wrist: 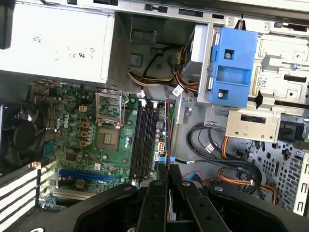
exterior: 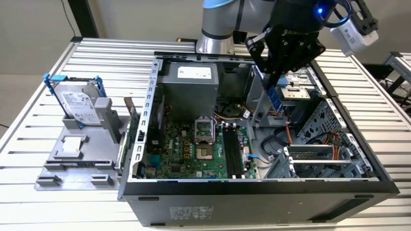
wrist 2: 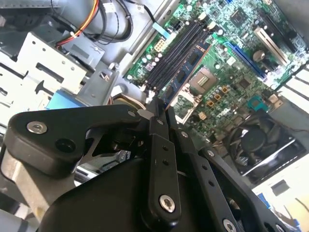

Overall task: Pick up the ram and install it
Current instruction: 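Insert the ram into the slot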

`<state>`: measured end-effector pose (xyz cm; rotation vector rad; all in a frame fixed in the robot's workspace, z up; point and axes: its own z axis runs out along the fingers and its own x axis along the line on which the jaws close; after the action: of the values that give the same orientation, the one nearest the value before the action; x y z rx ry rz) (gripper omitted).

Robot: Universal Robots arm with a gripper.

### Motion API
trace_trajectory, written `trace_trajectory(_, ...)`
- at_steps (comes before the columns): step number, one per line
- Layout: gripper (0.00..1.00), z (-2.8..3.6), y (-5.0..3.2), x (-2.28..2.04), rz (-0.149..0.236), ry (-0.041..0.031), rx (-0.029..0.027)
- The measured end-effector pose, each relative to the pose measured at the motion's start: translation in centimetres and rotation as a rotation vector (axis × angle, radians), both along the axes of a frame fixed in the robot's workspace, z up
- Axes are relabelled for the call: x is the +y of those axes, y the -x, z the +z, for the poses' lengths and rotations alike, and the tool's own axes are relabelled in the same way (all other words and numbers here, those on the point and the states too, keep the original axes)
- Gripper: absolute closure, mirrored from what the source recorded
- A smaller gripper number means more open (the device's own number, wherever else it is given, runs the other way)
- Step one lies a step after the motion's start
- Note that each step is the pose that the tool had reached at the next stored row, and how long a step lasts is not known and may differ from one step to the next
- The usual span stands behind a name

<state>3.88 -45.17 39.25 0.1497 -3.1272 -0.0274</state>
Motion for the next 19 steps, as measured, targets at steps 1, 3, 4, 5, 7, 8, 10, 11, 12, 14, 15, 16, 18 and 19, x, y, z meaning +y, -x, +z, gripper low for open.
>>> trace_trajectory(1,1.00,0.00,0.00,-0.01,-0.010,0.0000,0.0000)
trace_trajectory(3,1.00,0.00,0.00,-0.03,-0.032,0.0001,0.0000)
trace_trajectory(4,1.00,0.00,0.00,-0.04,-0.042,0.0000,0.0000)
trace_trajectory(5,1.00,0.00,0.00,-0.05,-0.049,0.0000,0.0000)
trace_trajectory(7,1.00,0.00,0.01,-0.08,-0.059,0.0000,0.0000)
trace_trajectory(8,1.00,0.00,0.00,-0.08,-0.060,0.0000,0.0000)
trace_trajectory(10,1.00,0.00,0.00,-0.08,-0.060,0.0000,0.0000)
trace_trajectory(11,1.00,0.00,0.00,-0.08,-0.060,0.0000,0.0000)
trace_trajectory(12,1.00,0.00,0.00,-0.08,-0.060,0.0000,0.0000)
trace_trajectory(14,1.00,-0.08,0.00,-0.08,-0.060,0.0000,0.0000)
trace_trajectory(15,1.00,-0.14,0.00,-0.08,-0.060,0.0000,0.0000)
trace_trajectory(16,1.00,-0.20,0.00,-0.08,-0.060,0.0000,0.0000)
trace_trajectory(18,1.00,-0.34,0.00,-0.08,-0.060,0.0000,0.0000)
trace_trajectory(19,1.00,-0.40,0.01,-0.08,-0.060,0.0001,0.0000)
